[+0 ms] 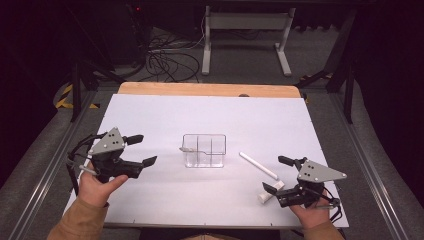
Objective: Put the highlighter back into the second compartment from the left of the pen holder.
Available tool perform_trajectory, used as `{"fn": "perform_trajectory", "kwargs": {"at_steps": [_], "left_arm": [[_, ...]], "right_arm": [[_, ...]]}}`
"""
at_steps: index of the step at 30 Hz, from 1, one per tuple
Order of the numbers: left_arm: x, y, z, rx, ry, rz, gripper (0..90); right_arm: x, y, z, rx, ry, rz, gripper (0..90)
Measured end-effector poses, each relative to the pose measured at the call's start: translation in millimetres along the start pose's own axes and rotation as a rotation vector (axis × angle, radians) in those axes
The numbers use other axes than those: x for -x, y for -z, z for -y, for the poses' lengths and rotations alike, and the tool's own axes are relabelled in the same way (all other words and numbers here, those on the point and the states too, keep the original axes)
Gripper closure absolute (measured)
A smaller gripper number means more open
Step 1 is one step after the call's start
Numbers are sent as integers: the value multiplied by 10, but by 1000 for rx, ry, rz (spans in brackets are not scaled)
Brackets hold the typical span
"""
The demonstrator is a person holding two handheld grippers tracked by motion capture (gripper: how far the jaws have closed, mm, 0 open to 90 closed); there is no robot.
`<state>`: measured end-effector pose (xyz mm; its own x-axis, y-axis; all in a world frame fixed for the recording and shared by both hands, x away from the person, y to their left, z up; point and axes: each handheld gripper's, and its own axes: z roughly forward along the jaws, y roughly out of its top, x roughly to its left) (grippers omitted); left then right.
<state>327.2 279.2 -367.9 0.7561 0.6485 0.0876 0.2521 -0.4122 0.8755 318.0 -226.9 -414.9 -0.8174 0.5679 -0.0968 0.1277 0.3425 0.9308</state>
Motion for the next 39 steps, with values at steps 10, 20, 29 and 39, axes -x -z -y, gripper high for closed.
{"fn": "perform_trajectory", "kwargs": {"at_steps": [10,20,29,39], "left_arm": [[76,-37,304,69,24,-8,185],[140,-25,507,74,-2,-58,182],[112,2,550,82,14,-50,181],[91,23,563,85,23,-54,182]], "right_arm": [[53,-75,-94,-34,-8,19,59],[124,-127,-130,-71,-25,39,74],[167,-202,-205,-106,-25,48,85],[201,-314,-267,-173,-51,67,175]]}}
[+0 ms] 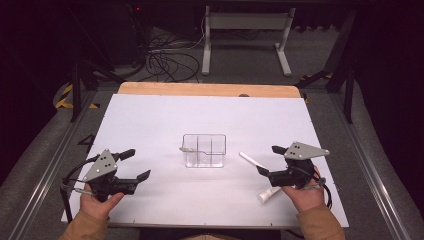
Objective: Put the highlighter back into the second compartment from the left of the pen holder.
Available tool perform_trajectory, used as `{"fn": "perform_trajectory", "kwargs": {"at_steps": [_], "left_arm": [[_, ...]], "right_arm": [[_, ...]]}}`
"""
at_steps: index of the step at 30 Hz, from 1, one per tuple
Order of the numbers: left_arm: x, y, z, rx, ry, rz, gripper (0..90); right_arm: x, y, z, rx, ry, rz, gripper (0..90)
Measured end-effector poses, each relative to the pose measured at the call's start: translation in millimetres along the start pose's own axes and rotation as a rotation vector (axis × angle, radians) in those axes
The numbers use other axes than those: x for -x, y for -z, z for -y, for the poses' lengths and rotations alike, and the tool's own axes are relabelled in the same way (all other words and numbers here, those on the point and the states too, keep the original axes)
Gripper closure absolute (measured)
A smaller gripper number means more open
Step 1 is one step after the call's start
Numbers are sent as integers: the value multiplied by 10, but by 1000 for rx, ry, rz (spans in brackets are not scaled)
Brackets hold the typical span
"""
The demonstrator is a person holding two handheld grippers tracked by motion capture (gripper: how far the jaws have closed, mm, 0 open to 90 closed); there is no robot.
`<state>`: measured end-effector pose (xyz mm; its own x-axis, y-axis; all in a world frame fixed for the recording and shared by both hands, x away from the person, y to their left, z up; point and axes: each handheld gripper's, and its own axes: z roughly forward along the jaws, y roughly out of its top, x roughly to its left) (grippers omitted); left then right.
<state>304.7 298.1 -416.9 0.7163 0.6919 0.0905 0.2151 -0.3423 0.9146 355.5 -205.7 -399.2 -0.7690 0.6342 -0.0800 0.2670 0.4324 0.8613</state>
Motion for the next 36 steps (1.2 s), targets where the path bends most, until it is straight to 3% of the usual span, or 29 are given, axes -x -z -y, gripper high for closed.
{"fn": "perform_trajectory", "kwargs": {"at_steps": [21,36], "left_arm": [[15,25,14,6,-15,-5,196],[21,31,23,4,-23,-13,200]], "right_arm": [[149,-468,-176,-298,-10,8,362],[219,-732,-194,-437,3,-26,480]]}}
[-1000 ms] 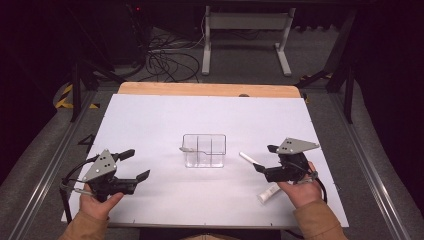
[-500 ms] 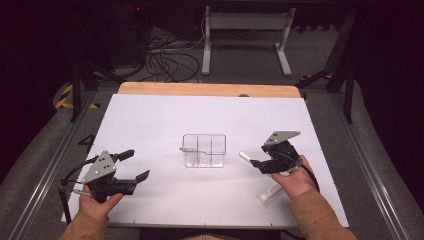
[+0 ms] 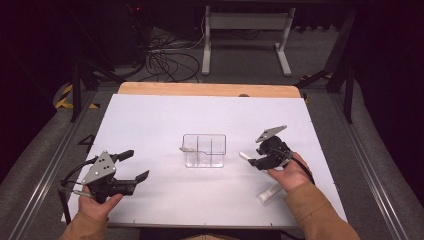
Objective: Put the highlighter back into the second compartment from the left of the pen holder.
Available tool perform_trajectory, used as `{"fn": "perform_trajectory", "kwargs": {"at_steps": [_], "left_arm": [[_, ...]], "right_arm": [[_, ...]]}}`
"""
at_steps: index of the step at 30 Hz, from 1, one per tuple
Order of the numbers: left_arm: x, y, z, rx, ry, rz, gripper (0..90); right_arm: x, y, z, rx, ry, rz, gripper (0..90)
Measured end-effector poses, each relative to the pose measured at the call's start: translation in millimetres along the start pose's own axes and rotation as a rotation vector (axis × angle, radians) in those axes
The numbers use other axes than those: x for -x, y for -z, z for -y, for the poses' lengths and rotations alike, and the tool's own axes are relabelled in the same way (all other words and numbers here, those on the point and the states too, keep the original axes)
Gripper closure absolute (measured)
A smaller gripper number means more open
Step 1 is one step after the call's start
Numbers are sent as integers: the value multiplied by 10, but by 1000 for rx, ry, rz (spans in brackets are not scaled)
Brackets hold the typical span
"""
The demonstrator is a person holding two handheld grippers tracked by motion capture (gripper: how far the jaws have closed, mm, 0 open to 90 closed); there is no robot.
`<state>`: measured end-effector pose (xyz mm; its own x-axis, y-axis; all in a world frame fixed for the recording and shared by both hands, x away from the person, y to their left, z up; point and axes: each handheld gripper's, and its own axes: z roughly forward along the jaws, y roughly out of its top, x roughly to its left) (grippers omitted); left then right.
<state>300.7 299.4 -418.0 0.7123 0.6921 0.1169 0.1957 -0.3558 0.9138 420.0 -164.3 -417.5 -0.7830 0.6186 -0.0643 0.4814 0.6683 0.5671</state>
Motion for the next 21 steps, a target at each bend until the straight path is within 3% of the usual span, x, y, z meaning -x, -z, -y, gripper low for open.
{"fn": "perform_trajectory", "kwargs": {"at_steps": [13,21], "left_arm": [[1,-6,3,-3,-4,-2,203],[8,-7,1,-5,-6,-5,204]], "right_arm": [[-2,-154,-99,-95,31,1,554],[7,-221,-100,-142,46,-4,649]]}}
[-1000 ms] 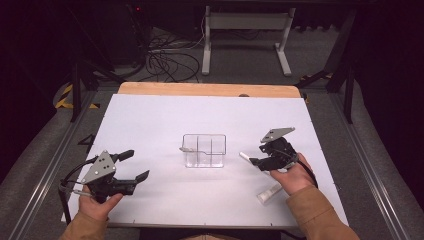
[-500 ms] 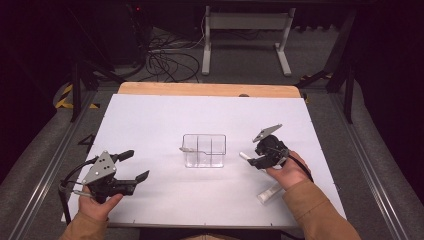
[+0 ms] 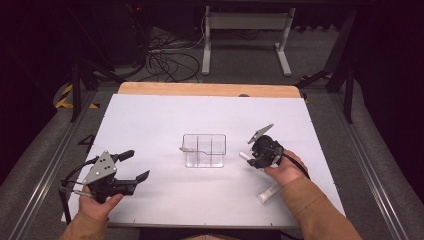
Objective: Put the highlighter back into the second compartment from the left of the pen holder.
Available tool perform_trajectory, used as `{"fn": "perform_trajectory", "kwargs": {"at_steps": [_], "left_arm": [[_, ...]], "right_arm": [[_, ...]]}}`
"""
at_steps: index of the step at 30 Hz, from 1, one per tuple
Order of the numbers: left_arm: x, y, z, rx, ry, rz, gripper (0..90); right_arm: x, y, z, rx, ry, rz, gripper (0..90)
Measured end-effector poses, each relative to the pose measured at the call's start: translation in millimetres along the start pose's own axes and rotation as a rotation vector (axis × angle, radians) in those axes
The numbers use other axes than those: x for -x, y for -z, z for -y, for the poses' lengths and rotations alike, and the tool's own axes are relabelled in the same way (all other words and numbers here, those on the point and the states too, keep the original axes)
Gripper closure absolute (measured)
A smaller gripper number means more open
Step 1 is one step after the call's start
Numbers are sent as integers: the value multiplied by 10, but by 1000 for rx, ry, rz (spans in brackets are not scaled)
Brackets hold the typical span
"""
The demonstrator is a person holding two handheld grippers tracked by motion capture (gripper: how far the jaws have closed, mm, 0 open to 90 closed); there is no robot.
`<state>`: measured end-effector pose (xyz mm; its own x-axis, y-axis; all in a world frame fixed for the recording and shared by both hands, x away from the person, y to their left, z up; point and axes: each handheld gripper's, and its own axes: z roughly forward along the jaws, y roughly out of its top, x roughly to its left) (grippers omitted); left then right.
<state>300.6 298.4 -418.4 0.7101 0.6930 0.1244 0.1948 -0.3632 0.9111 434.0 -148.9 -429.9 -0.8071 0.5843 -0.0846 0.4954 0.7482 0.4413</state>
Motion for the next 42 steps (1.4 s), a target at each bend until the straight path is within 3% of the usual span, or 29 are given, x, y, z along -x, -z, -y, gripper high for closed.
{"fn": "perform_trajectory", "kwargs": {"at_steps": [13,17,42], "left_arm": [[1,1,-3,1,-7,-5,203],[0,2,-3,1,-6,-4,204],[11,5,-3,1,-10,-8,204]], "right_arm": [[0,-76,-30,-52,-1,-3,730],[-9,-109,-31,-74,15,16,778],[-40,-150,-42,-85,51,46,791]]}}
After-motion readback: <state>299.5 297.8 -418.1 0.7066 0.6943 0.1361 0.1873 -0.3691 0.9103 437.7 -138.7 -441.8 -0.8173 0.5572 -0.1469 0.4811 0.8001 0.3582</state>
